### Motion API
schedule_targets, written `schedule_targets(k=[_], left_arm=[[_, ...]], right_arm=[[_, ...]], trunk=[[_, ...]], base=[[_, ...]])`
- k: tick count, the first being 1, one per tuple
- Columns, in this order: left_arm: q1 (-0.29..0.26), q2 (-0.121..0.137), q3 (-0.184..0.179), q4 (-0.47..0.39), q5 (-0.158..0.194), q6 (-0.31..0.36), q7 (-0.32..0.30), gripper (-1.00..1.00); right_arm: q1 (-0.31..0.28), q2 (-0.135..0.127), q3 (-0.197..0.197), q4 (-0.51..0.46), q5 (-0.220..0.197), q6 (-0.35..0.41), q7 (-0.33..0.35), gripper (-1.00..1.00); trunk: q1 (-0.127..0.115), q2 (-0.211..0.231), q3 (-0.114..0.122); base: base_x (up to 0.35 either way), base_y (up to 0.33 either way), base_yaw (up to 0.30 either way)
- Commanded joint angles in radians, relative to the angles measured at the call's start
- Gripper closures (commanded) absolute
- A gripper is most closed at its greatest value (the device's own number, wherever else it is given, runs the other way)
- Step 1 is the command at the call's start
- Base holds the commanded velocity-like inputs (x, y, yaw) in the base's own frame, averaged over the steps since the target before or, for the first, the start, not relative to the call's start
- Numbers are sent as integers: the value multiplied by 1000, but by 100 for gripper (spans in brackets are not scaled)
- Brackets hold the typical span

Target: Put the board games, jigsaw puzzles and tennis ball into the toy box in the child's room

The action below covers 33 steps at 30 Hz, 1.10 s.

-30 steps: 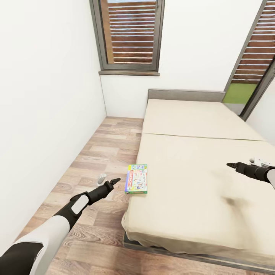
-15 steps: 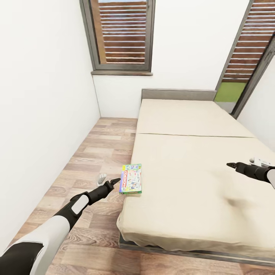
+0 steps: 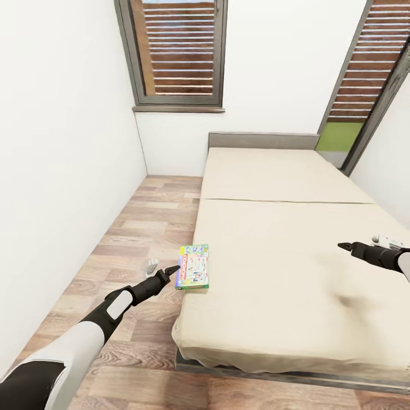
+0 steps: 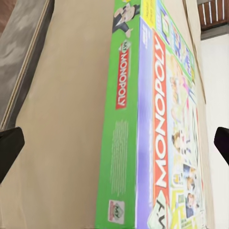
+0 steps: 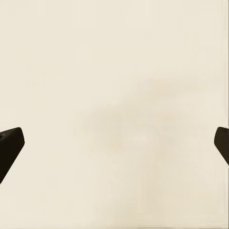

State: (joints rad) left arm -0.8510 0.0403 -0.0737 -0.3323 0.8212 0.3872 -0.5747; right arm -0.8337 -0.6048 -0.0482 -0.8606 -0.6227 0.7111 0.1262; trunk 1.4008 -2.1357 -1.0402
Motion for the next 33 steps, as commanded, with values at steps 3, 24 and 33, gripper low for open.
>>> schedule_targets(k=[3,24,33], left_arm=[[0,1,-8,-1,10,4,0,-100],[0,1,-8,-1,10,4,-1,-100],[0,1,-8,-1,10,4,-2,-100]], right_arm=[[-1,0,-2,0,5,5,6,-100],[-1,0,-2,0,5,5,6,-100],[-1,1,-1,0,5,5,6,-100]], trunk=[[0,0,-1],[0,0,-1],[0,0,-1]], base=[[0,0,-149],[0,0,-43],[0,0,-4]])
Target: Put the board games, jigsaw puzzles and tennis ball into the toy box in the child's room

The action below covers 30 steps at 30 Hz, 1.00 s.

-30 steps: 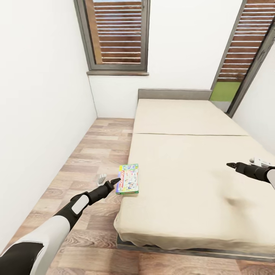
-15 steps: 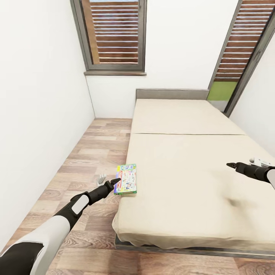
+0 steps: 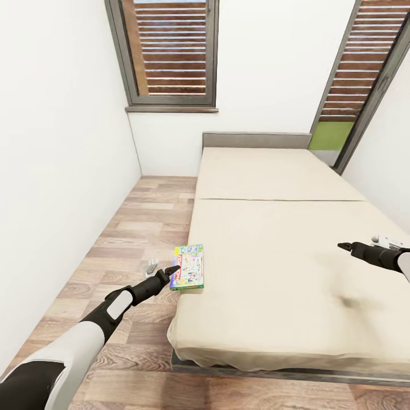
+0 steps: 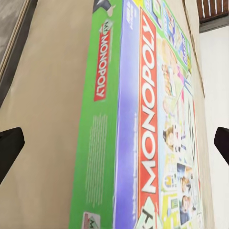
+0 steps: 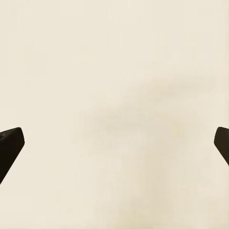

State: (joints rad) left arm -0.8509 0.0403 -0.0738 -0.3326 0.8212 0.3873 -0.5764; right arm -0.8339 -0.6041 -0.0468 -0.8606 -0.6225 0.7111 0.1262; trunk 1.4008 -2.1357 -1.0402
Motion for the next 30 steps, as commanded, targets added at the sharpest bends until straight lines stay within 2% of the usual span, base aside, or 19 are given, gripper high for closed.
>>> schedule_targets(k=[1,30], left_arm=[[0,1,-8,0,10,4,0,-100],[0,1,-8,0,10,4,0,-100]], right_arm=[[-1,0,-3,0,4,5,6,-100],[-1,1,-2,-1,5,5,6,-100]], trunk=[[0,0,-1],[0,0,-1]], base=[[0,0,-2],[0,0,-34]])
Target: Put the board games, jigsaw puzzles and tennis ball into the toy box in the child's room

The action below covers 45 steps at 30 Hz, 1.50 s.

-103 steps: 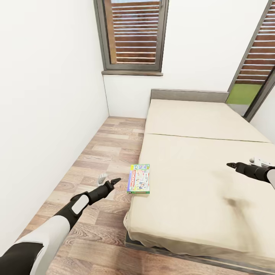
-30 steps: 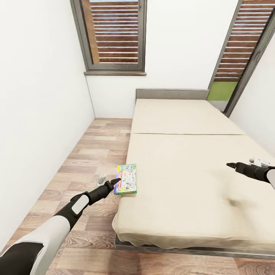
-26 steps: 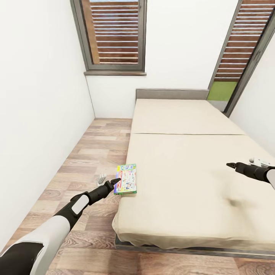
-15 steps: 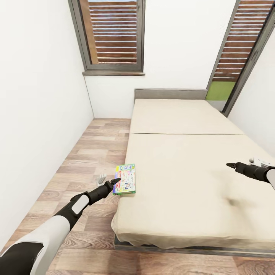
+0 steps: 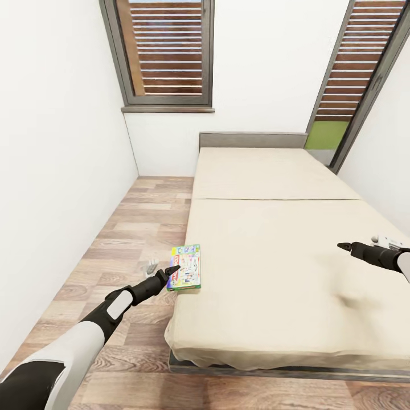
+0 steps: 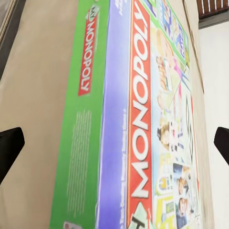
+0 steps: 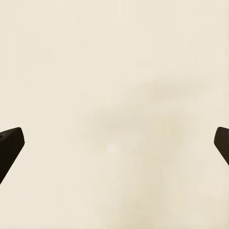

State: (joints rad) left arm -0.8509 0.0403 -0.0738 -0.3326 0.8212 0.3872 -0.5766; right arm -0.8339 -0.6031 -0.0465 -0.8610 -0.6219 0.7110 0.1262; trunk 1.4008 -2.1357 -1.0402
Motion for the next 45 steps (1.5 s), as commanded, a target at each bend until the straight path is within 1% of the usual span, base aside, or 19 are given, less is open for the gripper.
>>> schedule_targets(k=[1,21,32,45], left_arm=[[0,1,-8,0,10,4,0,-100],[0,1,-8,0,10,4,0,-100],[0,1,-8,0,10,3,0,-100],[0,1,-8,0,10,4,0,-100]], right_arm=[[-1,0,-3,0,4,5,6,-100],[-1,0,-3,0,5,5,6,-100],[-1,0,-3,-1,4,5,6,-100],[-1,2,-3,0,5,5,6,-100]], trunk=[[0,0,-1],[0,0,-1],[0,0,-1],[0,0,-1]], base=[[0,0,-12],[0,0,-4],[0,0,-63],[0,0,-17]])
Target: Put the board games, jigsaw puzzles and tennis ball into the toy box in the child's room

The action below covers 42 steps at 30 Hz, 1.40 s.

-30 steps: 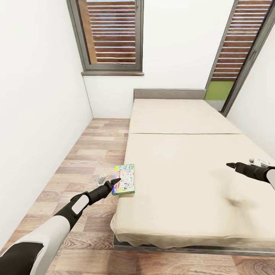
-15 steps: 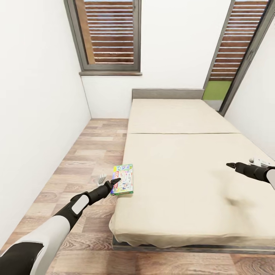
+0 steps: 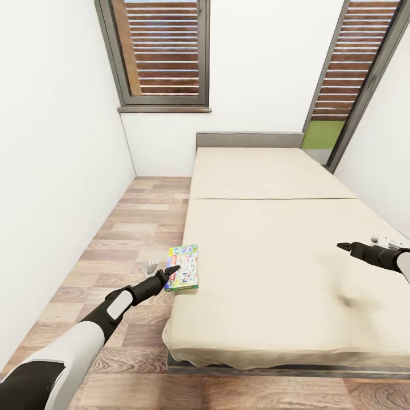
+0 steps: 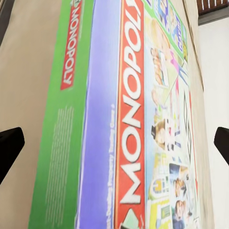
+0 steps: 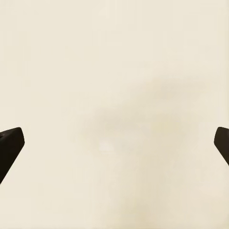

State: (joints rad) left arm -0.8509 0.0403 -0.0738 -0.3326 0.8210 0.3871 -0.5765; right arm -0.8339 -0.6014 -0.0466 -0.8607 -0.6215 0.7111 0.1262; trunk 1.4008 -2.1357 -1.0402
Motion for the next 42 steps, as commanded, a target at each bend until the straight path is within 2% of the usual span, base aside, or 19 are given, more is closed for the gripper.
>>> schedule_targets(k=[1,18,19,42], left_arm=[[0,1,-8,0,10,4,0,-100],[0,1,-8,0,10,4,1,-100],[0,1,-8,0,10,4,1,100],[-5,-11,-15,-1,8,6,1,100]], right_arm=[[-1,1,-3,0,4,5,6,-100],[-1,2,-3,-1,4,5,6,-100],[-1,2,-3,-1,4,5,6,-100],[-1,2,-3,-1,4,5,6,-100]], trunk=[[0,0,-1],[0,0,-1],[0,0,-1],[0,0,-1]], base=[[0,0,-5],[0,0,-1],[0,0,0],[0,0,0]])
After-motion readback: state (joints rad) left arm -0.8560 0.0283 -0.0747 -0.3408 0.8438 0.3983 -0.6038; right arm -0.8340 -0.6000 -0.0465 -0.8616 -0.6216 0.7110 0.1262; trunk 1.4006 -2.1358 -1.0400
